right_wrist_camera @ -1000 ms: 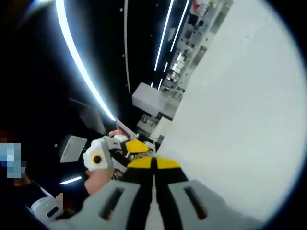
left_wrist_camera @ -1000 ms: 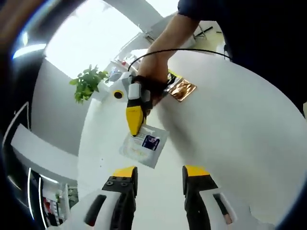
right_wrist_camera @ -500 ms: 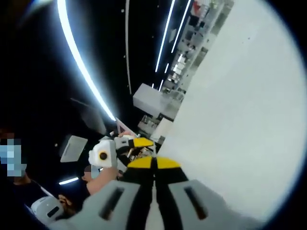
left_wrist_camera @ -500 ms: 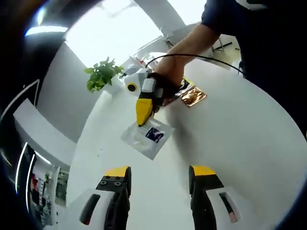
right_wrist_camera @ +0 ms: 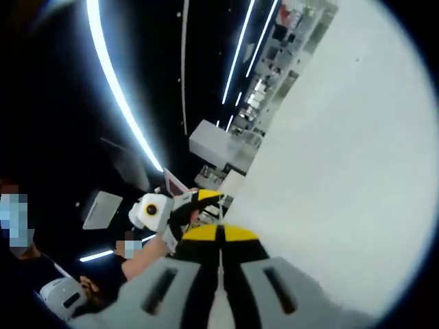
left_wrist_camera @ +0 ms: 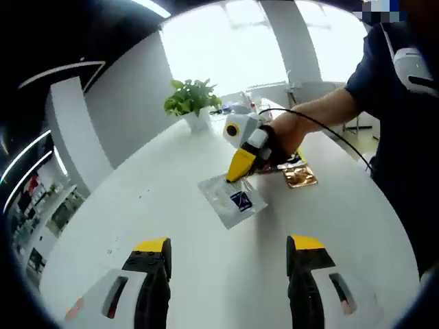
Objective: Arrange the skincare products in the storage area until every visible bottle or jar stands upright without overlapping.
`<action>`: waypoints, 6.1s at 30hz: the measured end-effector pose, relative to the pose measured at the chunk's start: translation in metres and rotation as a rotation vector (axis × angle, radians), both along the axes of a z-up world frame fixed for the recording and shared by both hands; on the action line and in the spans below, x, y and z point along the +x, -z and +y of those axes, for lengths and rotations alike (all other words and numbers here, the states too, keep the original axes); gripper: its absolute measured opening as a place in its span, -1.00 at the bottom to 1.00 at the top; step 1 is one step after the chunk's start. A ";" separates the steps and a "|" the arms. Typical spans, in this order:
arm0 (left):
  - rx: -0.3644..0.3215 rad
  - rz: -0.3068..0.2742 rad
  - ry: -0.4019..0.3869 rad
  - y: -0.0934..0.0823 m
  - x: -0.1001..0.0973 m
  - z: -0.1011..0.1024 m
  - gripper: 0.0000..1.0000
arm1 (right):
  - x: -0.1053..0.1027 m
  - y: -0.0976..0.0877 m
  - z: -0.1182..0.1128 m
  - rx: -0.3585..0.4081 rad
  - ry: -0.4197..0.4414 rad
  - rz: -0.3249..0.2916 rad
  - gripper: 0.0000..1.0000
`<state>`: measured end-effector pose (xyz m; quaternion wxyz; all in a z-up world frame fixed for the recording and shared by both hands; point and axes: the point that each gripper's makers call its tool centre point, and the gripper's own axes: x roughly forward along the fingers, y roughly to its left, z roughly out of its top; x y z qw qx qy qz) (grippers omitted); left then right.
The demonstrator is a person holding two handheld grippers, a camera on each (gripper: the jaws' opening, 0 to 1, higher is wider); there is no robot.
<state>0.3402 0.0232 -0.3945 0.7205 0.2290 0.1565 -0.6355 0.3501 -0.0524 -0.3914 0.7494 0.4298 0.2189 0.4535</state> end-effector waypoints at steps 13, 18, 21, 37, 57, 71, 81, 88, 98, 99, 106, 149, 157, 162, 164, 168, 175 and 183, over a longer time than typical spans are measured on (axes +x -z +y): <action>-0.238 0.350 -0.180 -0.010 0.004 -0.002 0.83 | -0.002 -0.001 0.004 0.004 0.004 -0.006 -1.00; -0.373 0.537 -0.208 -0.023 -0.001 -0.011 0.90 | -0.002 -0.004 0.005 0.014 0.012 -0.009 -1.00; -0.464 0.578 -0.242 -0.035 0.005 -0.012 0.92 | -0.003 -0.006 0.006 0.009 0.011 -0.017 -1.00; -0.733 0.883 -0.312 -0.053 0.005 -0.013 0.99 | -0.003 -0.011 0.006 0.033 0.037 -0.025 -1.00; -0.781 1.054 -0.292 -0.058 -0.011 -0.024 0.73 | 0.002 -0.034 0.014 0.180 0.170 -0.022 -1.00; -0.792 1.055 -0.286 -0.063 -0.010 -0.023 0.39 | 0.010 -0.057 0.008 0.332 0.212 -0.025 -1.00; -0.806 1.072 -0.273 -0.064 -0.011 -0.022 -0.11 | -0.002 -0.059 0.025 0.361 0.202 -0.015 -1.00; -0.817 1.091 -0.259 -0.064 -0.014 -0.022 -0.44 | -0.005 -0.061 0.026 0.386 0.210 -0.016 -1.00; -0.784 1.062 -0.256 -0.059 -0.016 -0.028 -0.58 | -0.013 -0.058 0.039 0.416 0.210 0.003 -1.00; -0.778 1.051 -0.258 -0.058 -0.016 -0.028 -0.59 | -0.013 -0.059 0.038 0.418 0.214 -0.002 -1.00; -0.785 1.038 -0.253 -0.059 -0.017 -0.027 -0.73 | -0.011 -0.060 0.034 0.417 0.216 -0.009 -1.00; -0.639 0.995 -0.237 -0.045 -0.036 -0.029 -1.00 | -0.046 -0.047 0.000 -0.056 0.245 -0.294 -0.84; -0.612 1.016 -0.245 -0.035 -0.041 -0.034 -1.00 | -0.079 -0.051 -0.005 -0.413 0.179 -0.519 -0.59; -0.598 1.050 -0.264 -0.031 -0.041 -0.037 -1.00 | -0.092 -0.038 -0.012 -0.633 0.115 -0.615 -0.17; -0.595 1.076 -0.277 -0.028 -0.040 -0.037 -1.00 | -0.096 -0.030 -0.019 -0.716 0.094 -0.633 0.02; -0.575 1.106 -0.295 -0.021 -0.040 -0.040 -1.00 | -0.105 -0.024 -0.031 -0.751 0.100 -0.614 0.12; -0.556 1.145 -0.302 -0.014 -0.045 -0.050 -1.00 | -0.109 -0.011 -0.052 -0.831 0.116 -0.601 0.46; -0.512 1.199 -0.319 0.000 -0.054 -0.064 -1.00 | -0.123 -0.003 -0.063 -0.917 0.105 -0.598 0.86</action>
